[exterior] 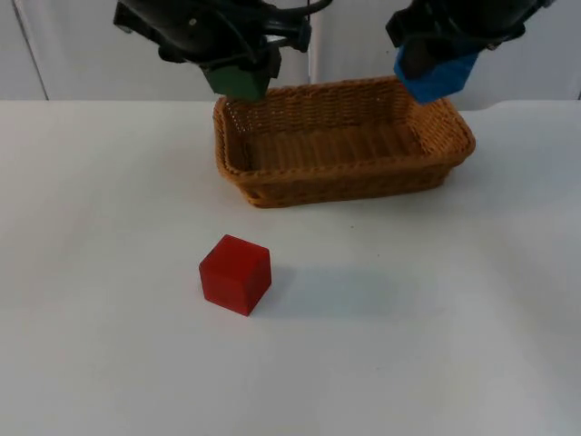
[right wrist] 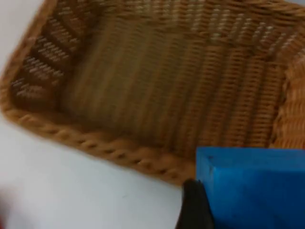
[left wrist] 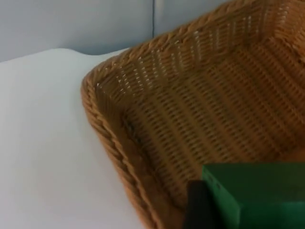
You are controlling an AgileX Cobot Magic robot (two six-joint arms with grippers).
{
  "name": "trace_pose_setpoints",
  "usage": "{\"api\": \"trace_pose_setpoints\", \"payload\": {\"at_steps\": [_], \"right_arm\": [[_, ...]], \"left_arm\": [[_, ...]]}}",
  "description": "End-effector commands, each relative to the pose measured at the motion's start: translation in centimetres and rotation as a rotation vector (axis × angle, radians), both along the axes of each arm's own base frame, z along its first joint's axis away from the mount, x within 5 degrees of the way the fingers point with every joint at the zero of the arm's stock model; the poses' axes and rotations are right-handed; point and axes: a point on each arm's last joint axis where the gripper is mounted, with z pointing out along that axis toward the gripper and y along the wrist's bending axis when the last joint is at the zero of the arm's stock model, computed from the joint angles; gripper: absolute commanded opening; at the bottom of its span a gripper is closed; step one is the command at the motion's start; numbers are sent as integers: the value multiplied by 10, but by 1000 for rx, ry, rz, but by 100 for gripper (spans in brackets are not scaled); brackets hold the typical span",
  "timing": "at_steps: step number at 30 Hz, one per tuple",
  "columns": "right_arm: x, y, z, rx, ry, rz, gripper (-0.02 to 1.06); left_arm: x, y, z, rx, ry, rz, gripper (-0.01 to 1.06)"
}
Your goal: Pick up one cube with each hand and place exactly two cubes into the same basket, leaving the remaining cube outside.
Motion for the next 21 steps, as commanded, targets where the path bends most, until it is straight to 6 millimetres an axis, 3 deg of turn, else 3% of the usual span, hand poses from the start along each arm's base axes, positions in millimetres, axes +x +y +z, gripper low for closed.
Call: {"api": "trace_pose_setpoints", "payload": {"at_steps": [1, 6, 11, 15, 17, 21], "right_arm": [[15, -5, -2, 3, -2, -25, 0], [36, -14, -15, 4, 1, -59, 0], [48, -11, -30, 0, -2, -53, 0], [56, -11, -42, 15, -31, -64, 0], [60, -9, -53, 23, -47, -66, 0], [66, -7, -65, 32, -69, -67, 0]], "left_arm": [[12, -4, -2, -39, -6, 15, 0], [33, -11, -17, -48, 24, 9, 0], [55, -17, -28, -65, 41, 3, 0], [75, -14, -38, -85, 56, 11, 0], [86, -10, -52, -87, 76, 25, 0], [94, -7, -68, -82, 87, 38, 0]]}}
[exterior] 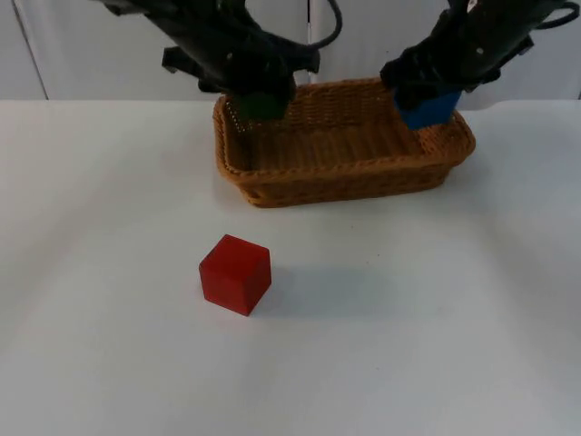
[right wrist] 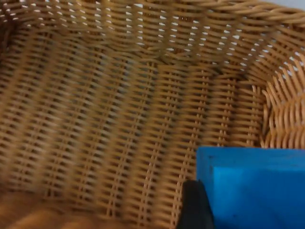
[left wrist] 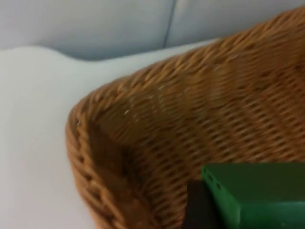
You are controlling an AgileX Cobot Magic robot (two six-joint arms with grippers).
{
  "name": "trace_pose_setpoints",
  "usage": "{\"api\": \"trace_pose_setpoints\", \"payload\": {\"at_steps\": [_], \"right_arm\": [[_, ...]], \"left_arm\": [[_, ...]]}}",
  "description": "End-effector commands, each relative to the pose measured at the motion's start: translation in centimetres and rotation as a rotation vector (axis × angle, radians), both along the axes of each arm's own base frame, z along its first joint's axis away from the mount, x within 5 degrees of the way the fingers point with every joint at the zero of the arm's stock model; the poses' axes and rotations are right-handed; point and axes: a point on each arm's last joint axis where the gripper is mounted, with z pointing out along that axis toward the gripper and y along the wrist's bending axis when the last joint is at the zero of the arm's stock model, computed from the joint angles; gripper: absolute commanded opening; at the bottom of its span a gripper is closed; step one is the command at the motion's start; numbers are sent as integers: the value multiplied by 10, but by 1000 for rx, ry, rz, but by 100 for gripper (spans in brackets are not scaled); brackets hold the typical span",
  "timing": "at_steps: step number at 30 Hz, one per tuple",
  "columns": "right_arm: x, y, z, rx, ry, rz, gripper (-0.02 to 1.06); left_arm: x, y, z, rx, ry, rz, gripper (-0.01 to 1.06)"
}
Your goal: Pick up one cube with each hand and place exactly two cubes into the same basket, leaving the remaining cube outside.
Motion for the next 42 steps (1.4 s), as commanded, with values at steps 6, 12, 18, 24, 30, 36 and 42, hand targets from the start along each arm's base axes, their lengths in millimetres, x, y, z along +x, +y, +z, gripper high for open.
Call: {"api": "trace_pose_setpoints", "payload": {"at_steps": [6, 12, 18, 24, 30, 36, 42], "right_arm": [[10, 1, -16, 21, -53, -6, 0], [14, 3, -37, 22, -45, -11, 0], [15, 3, -48, 25, -41, -16, 0], [16, 3, -48, 26, -45, -16, 5], [16, 3, -50, 25, -42, -16, 20], [16, 4, -50, 29, -48, -17, 28], [16, 4, -50, 30, -52, -17, 44]], "left_arm": [[8, 1, -26, -5, 4, 17, 0], [10, 1, -39, 4, 11, 17, 0], [10, 1, -40, 5, 10, 17, 0], [9, 1, -46, 9, 26, 17, 0], [9, 1, -46, 7, 29, 18, 0], [8, 1, -47, 11, 44, 15, 0], [7, 1, -48, 19, 56, 6, 9]]}}
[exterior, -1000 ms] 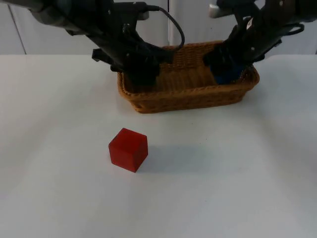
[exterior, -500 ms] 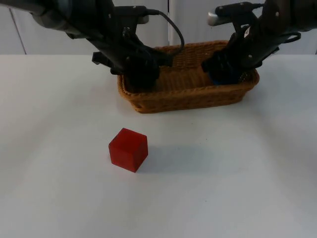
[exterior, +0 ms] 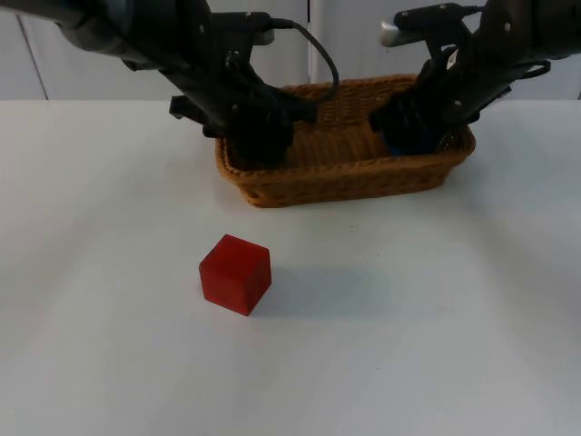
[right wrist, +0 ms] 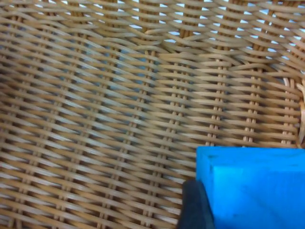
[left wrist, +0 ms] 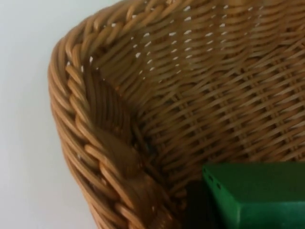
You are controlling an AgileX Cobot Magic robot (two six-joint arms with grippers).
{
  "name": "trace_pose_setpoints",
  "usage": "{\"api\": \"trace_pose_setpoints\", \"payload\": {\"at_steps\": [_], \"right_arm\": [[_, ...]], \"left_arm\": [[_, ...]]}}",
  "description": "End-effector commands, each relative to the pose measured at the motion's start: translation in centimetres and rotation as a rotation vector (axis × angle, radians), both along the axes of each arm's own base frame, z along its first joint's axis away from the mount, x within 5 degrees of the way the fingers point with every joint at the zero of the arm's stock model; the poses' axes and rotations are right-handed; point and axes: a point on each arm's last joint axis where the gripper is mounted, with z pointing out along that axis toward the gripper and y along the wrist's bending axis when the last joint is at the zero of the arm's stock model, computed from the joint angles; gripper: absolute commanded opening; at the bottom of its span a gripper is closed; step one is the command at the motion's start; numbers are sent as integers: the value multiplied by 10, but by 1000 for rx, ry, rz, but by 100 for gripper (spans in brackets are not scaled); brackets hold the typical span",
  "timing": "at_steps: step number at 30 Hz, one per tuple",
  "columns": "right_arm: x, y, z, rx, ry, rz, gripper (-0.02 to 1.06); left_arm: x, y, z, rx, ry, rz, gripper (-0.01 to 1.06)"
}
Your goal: Pick up one cube with each hand and place exactly two cubes into the same basket, leaving the remaining cube outside.
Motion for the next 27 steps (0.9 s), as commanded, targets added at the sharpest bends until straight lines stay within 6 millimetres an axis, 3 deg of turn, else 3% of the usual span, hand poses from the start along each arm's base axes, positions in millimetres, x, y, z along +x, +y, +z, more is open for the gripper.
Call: {"api": "trace_pose_setpoints", "payload": {"at_steps": [1, 2, 3, 8, 9, 11, 15, 20, 27], "right_arm": [[3, -1, 4, 14, -26, -7, 49], [3, -1, 4, 14, -26, -7, 52], [3, -1, 4, 14, -26, -7, 52], [3, -1, 4, 14, -26, -7, 62], [3, -1, 4, 14, -26, -7, 62], [3, -1, 6, 14, -28, -7, 62], [3, -1, 14, 17, -41, -6, 62], [2, -2, 41, 27, -92, -2, 62], [-9, -6, 109, 65, -193, -2, 62]], "left_arm": [[1, 0, 3, -10, 0, 4, 16], [1, 0, 3, -10, 0, 4, 25], [1, 0, 3, -10, 0, 4, 25], [0, 0, 2, -7, 11, 1, 70], [0, 0, 2, -7, 11, 1, 70], [0, 0, 3, -7, 12, 1, 81], [0, 0, 7, -9, 7, 0, 86], [0, 0, 25, -23, -16, 0, 86], [-6, 1, 83, -55, -98, -6, 86]]}}
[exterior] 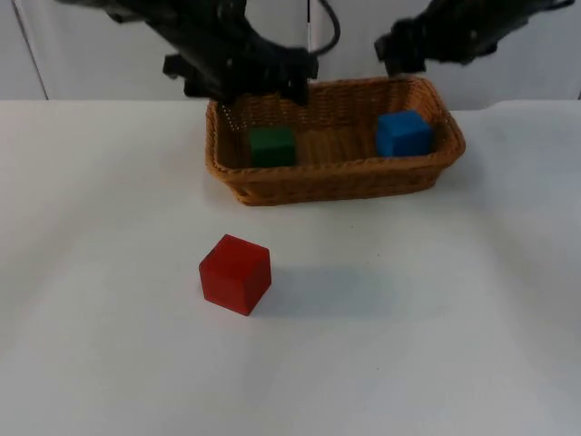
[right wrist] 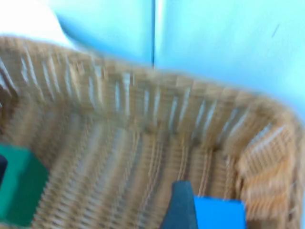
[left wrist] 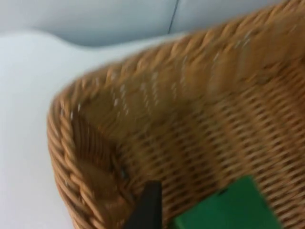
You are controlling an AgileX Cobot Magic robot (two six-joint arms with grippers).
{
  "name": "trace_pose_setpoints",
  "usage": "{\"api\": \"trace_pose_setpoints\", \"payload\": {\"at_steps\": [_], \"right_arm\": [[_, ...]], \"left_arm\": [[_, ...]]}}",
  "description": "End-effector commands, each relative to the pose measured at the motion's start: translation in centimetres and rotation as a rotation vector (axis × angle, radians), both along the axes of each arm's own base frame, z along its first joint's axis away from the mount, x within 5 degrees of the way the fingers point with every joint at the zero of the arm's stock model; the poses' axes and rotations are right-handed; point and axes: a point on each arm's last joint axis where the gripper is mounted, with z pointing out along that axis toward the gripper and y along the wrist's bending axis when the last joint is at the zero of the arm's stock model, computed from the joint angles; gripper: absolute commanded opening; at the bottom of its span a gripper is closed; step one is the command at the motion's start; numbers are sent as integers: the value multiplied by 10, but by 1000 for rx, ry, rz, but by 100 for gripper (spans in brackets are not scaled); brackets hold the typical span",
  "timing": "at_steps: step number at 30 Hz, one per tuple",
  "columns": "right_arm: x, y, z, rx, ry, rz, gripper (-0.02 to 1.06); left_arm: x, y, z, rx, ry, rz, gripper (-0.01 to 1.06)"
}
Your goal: Pick up one cube with each hand and place exactly two cubes into the same basket, leaving the remaining cube outside.
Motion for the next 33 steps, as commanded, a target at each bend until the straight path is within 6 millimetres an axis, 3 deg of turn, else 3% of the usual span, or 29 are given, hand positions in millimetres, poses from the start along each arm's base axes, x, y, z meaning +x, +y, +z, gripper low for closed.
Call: {"api": "trace_pose_setpoints", "payload": {"at_steps": [1, 2, 6, 7, 8, 12, 17, 33], "right_arm": [[-7, -5, 44, 20, -70, -3, 62], [-7, -5, 44, 20, -70, -3, 62], [-22, -11, 89, 40, -123, -4, 62], [-22, -11, 89, 40, -123, -4, 62], [-28, -13, 104, 46, -139, -4, 62], [-41, -18, 130, 49, -147, -4, 62], [-52, -22, 146, 43, -140, -1, 62], [-75, -30, 169, 26, -79, 2, 62]], "left_arm": [[-4, 2, 37, -24, -48, -1, 86], [-4, 2, 37, -24, -48, -1, 86], [-14, 5, 78, -42, -102, -8, 86], [-14, 5, 78, -42, -102, -8, 86], [-18, 6, 93, -48, -118, -11, 86], [-29, 10, 122, -43, -143, -29, 86], [-38, 13, 141, -37, -154, -38, 86], [-58, 17, 163, -17, -113, -86, 86]]}}
